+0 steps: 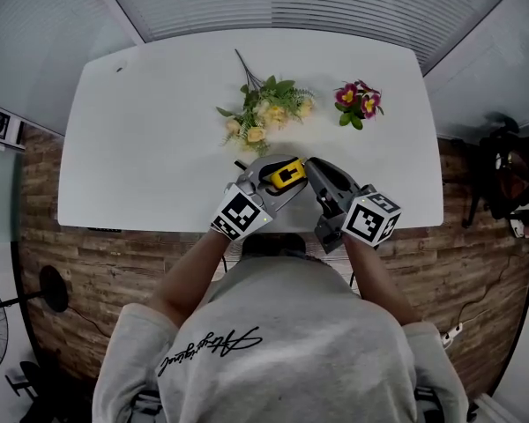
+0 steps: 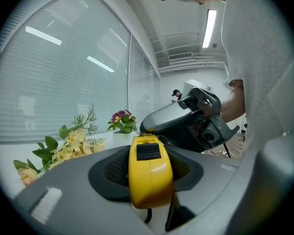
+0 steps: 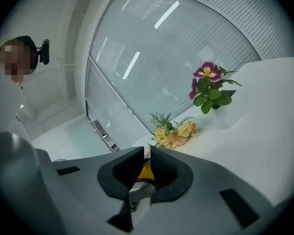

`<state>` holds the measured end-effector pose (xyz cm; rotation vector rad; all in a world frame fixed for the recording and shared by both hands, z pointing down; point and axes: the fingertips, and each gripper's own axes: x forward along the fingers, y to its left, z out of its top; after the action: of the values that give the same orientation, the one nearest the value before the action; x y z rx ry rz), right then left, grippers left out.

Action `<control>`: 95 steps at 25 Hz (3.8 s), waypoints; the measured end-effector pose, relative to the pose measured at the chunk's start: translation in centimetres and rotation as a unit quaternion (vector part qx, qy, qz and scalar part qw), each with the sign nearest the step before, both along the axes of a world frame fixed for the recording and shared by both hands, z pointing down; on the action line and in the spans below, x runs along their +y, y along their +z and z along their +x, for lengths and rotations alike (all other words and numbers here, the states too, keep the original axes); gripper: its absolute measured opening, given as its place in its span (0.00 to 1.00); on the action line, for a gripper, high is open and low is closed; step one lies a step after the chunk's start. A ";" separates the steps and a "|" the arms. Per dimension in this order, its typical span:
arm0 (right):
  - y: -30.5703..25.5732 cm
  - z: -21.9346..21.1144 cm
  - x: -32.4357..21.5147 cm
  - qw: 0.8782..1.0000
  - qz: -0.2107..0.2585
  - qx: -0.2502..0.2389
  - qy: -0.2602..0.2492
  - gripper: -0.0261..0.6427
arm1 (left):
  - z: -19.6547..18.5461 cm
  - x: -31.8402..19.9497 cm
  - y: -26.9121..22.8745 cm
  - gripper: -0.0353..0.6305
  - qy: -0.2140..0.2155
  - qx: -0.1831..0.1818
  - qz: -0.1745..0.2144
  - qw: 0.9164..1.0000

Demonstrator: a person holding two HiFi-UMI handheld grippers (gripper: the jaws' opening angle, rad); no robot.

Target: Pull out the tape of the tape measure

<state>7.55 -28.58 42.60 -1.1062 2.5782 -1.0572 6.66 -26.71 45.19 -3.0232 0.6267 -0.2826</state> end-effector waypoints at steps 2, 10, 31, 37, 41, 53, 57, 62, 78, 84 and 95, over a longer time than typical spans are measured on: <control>-0.1 -0.1 -0.1 1.000 0.001 -0.002 0.001 0.10 | -0.1 -0.1 -0.1 0.31 0.000 0.001 -0.002 1.000; 0.4 -0.3 -0.3 0.999 0.026 0.030 0.000 0.13 | -0.3 -0.4 0.1 0.31 -0.006 0.005 -0.011 1.000; -6.1 1.6 1.6 0.984 0.161 0.057 0.039 0.28 | -0.6 -2.1 2.3 0.31 -0.061 -0.046 -0.073 0.994; -6.1 2.8 2.3 0.985 0.158 0.053 0.054 0.28 | 0.4 -1.4 2.9 0.31 -0.027 -0.148 -0.069 0.986; -5.7 3.1 2.8 0.986 0.151 0.049 0.054 0.28 | 0.8 -1.3 3.3 0.31 -0.003 -0.222 -0.089 0.971; -5.9 3.0 3.4 0.986 0.155 0.042 0.042 0.28 | 2.2 -1.0 5.1 0.31 0.082 -0.392 -0.134 0.907; -5.9 3.3 3.4 0.986 0.154 0.041 0.041 0.28 | 2.4 -0.6 6.4 0.31 0.107 -0.435 -0.139 0.883; -5.9 3.8 3.3 0.987 0.151 0.039 0.045 0.28 | 2.7 -0.5 6.4 0.31 0.100 -0.415 -0.132 0.894; -7.8 3.0 2.9 0.981 0.183 0.053 0.033 0.31 | 1.3 -0.8 -2.6 0.42 -0.031 -0.193 -0.010 0.981; -9.8 3.4 2.4 0.977 0.201 0.053 0.043 0.31 | -3.5 -1.7 -8.4 0.30 -0.132 -0.046 -0.001 0.990; -14.0 3.1 3.7 0.966 0.248 0.064 0.034 0.28 | -7.0 0.3 -15.0 0.22 -0.170 0.079 0.033 0.982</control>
<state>10.64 -24.83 28.61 -1.1402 2.6560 -0.2953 -0.30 -26.41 30.18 -2.8812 1.1432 -0.0275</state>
